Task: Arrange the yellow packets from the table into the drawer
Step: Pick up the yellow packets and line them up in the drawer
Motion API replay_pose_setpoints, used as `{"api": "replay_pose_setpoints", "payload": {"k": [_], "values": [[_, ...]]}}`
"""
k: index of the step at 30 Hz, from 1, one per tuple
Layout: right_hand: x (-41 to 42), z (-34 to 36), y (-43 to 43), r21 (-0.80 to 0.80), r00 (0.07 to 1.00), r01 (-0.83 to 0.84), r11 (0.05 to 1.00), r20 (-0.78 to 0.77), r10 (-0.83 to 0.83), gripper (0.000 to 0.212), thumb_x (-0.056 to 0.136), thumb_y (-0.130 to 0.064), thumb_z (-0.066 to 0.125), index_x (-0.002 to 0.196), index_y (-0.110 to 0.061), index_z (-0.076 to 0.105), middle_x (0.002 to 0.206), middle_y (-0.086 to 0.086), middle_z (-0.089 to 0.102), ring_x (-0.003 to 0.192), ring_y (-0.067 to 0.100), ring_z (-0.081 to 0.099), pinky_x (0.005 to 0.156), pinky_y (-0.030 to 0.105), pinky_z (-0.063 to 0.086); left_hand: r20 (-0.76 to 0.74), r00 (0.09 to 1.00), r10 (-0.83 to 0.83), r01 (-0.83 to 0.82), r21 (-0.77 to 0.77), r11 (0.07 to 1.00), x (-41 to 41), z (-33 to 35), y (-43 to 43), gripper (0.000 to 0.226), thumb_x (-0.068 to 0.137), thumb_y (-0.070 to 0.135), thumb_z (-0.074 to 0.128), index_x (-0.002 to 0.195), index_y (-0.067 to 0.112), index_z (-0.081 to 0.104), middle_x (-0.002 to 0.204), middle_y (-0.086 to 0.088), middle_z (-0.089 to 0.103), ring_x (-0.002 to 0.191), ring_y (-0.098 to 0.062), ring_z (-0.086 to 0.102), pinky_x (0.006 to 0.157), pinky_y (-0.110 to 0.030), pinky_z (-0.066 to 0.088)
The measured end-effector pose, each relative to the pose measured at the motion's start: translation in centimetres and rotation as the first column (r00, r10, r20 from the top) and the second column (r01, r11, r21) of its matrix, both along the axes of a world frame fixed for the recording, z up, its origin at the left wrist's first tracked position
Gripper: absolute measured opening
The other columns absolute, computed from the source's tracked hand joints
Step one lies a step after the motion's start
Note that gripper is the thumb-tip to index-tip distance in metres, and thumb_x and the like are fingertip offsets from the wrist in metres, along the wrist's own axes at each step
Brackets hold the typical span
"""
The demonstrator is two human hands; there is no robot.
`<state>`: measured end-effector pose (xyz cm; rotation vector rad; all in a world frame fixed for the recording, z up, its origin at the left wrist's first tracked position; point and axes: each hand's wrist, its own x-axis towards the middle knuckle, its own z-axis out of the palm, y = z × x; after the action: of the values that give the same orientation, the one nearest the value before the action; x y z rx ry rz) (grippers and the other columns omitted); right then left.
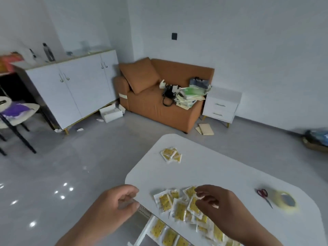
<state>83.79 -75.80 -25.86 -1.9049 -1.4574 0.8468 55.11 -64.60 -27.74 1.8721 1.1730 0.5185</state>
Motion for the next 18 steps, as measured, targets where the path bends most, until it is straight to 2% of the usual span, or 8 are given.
{"api": "replay_pose_setpoints", "payload": {"k": [2,5,8,10,14,18], "values": [[-1.4,0.6,0.8,0.003,0.999,-0.046,0.999,0.02,0.046,0.022,0.084,-0.031,0.071,0.095,-0.047,0.062,0.092,-0.022,0.07,0.091,-0.002,0.065,0.084,0.018,0.052,0.05,0.998,0.03,-0.03,-0.006,1.0,-1.8,0.6,-0.5,0.043,0.056,0.058,0.068,0.099,0.057,0.063,0.096,0.025,0.07,0.096,0.003,0.065,0.092,-0.025,0.052],[-3.7,0.7,2.4,0.031,0.995,-0.061,0.998,0.079,0.059,0.02,0.085,-0.033,0.068,0.098,-0.046,0.061,0.093,-0.021,0.069,0.088,-0.002,0.063,0.083,0.018,0.052,0.099,0.994,0.045,-0.044,-0.01,0.999,-4.5,0.9,-0.4,0.05,0.05,0.066,0.075,0.098,0.056,0.064,0.098,0.021,0.071,0.095,0.001,0.067,0.089,-0.019,0.051],[-6.5,0.9,3.9,0.043,0.993,-0.064,0.997,0.1,0.06,0.019,0.086,-0.034,0.066,0.103,-0.042,0.062,0.094,-0.021,0.068,0.087,-0.002,0.063,0.083,0.016,0.051,0.151,0.985,0.082,-0.08,-0.021,0.997,-7.4,1.1,0.3,0.04,0.054,0.051,0.075,0.094,0.053,0.068,0.097,0.017,0.073,0.092,-0.002,0.069,0.085,-0.017,0.052],[-8.6,1.1,5.1,0.034,0.992,-0.066,0.997,0.109,0.062,0.021,0.087,-0.034,0.065,0.107,-0.038,0.066,0.095,-0.021,0.068,0.088,-0.003,0.063,0.083,0.014,0.051,0.173,0.981,0.086,-0.082,-0.029,0.996,-9.4,1.3,1.4,0.039,0.051,0.052,0.072,0.089,0.052,0.069,0.097,0.017,0.073,0.09,-0.002,0.069,0.08,-0.014,0.053],[-13.2,1.5,8.3,0.025,0.993,-0.02,0.999,0.117,0.017,0.024,0.087,-0.034,0.064,0.111,-0.035,0.068,0.096,-0.021,0.069,0.089,-0.005,0.063,0.083,0.014,0.051,0.224,0.97,0.096,-0.09,-0.04,0.995,-14.7,1.6,5.5,0.038,0.049,0.045,0.075,0.087,0.048,0.072,0.095,0.011,0.075,0.085,-0.004,0.07,0.075,-0.01,0.052],[-18.7,2.0,11.9,0.001,0.991,0.06,0.998,0.118,-0.06,0.025,0.087,-0.034,0.064,0.112,-0.034,0.068,0.097,-0.019,0.068,0.089,-0.004,0.063,0.085,0.014,0.051,0.219,0.974,0.06,-0.056,-0.028,0.998,-20.0,1.5,10.4,0.043,0.046,0.054,0.07,0.089,0.047,0.071,0.092,0.01,0.075,0.084,-0.003,0.07,0.076,-0.011,0.052]]}}
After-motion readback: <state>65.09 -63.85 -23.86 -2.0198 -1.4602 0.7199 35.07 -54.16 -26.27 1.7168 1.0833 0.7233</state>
